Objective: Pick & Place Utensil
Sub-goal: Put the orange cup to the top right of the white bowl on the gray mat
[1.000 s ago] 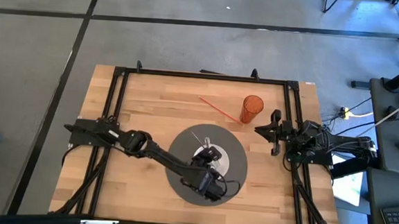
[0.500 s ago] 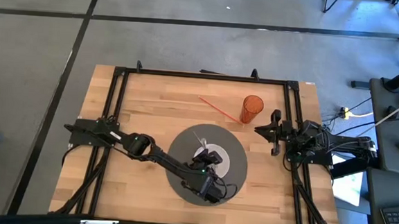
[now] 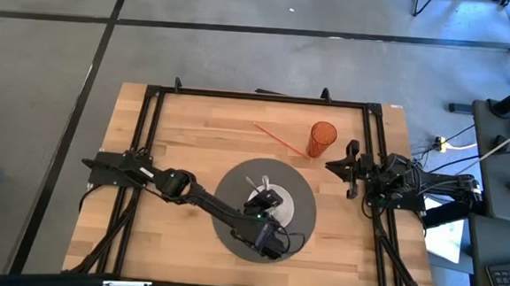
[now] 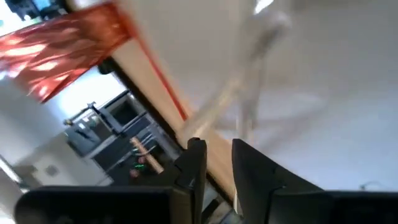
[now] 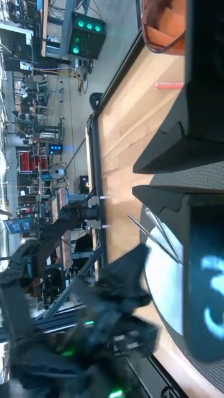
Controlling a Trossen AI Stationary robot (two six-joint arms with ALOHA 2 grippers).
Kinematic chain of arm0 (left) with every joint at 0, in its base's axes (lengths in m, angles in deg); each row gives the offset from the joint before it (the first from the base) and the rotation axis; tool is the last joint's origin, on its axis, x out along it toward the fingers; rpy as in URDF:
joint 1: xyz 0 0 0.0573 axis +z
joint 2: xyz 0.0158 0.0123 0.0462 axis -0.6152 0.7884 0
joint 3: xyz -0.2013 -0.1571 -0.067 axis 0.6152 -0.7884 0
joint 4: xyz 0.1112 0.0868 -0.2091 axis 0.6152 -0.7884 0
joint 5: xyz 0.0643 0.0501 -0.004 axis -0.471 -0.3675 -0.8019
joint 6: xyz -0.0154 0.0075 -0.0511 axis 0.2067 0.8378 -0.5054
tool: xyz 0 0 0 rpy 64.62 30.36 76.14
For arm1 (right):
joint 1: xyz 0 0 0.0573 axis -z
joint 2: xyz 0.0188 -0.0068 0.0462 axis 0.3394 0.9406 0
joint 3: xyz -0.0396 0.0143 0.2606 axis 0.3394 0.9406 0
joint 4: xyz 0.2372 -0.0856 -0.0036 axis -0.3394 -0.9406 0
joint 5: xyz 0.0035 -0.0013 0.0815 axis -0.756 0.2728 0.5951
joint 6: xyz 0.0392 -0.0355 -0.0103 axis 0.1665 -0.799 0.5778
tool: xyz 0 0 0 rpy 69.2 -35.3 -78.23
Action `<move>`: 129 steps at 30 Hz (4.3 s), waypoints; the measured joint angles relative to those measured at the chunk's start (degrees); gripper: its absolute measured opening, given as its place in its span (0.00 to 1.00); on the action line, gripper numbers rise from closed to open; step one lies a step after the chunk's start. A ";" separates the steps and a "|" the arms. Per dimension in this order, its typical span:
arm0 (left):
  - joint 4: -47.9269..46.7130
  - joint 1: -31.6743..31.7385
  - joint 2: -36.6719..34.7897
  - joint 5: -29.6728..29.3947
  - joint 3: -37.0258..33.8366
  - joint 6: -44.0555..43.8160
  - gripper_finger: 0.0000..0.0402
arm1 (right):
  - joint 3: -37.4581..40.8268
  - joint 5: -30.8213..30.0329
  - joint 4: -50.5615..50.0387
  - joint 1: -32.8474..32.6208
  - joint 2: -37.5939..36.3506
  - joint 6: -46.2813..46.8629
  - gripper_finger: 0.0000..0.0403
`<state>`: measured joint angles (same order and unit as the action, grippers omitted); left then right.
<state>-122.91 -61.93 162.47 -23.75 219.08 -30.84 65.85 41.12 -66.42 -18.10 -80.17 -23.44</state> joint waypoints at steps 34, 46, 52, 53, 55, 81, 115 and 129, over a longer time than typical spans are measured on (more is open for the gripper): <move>97.81 2.34 -102.44 38.30 -106.73 2.51 0.00 | 0.00 1.05 1.06 0.02 0.00 -1.31 0.11; 97.24 18.38 -128.13 48.90 -117.95 0.23 0.00 | 0.00 1.07 -0.14 0.02 0.00 -0.93 0.11; 99.29 17.99 -139.08 49.70 -125.80 0.46 0.00 | 0.00 1.04 0.13 0.02 0.00 -1.30 0.11; 99.23 18.07 -139.79 49.68 -126.91 0.01 0.00 | 0.00 1.05 0.14 0.02 0.00 -1.27 0.11; 98.77 18.12 -140.36 50.46 -128.44 -1.19 0.00 | 0.01 1.03 0.14 0.02 0.00 -1.27 0.11; 108.20 18.08 -138.24 40.63 -134.11 2.22 0.00 | 0.00 1.39 0.77 0.02 -0.02 -4.10 0.11; 108.80 18.08 -138.24 29.99 -134.14 2.11 0.00 | -70.30 -12.23 -61.06 0.04 60.35 -13.56 0.48; 107.66 18.08 -138.24 29.94 -134.14 2.11 0.00 | -73.31 -9.30 -71.48 7.46 69.43 -15.14 0.52</move>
<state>-15.26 -43.86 24.23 6.19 84.95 -28.73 -7.47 31.81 -137.90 -10.64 -10.74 -38.59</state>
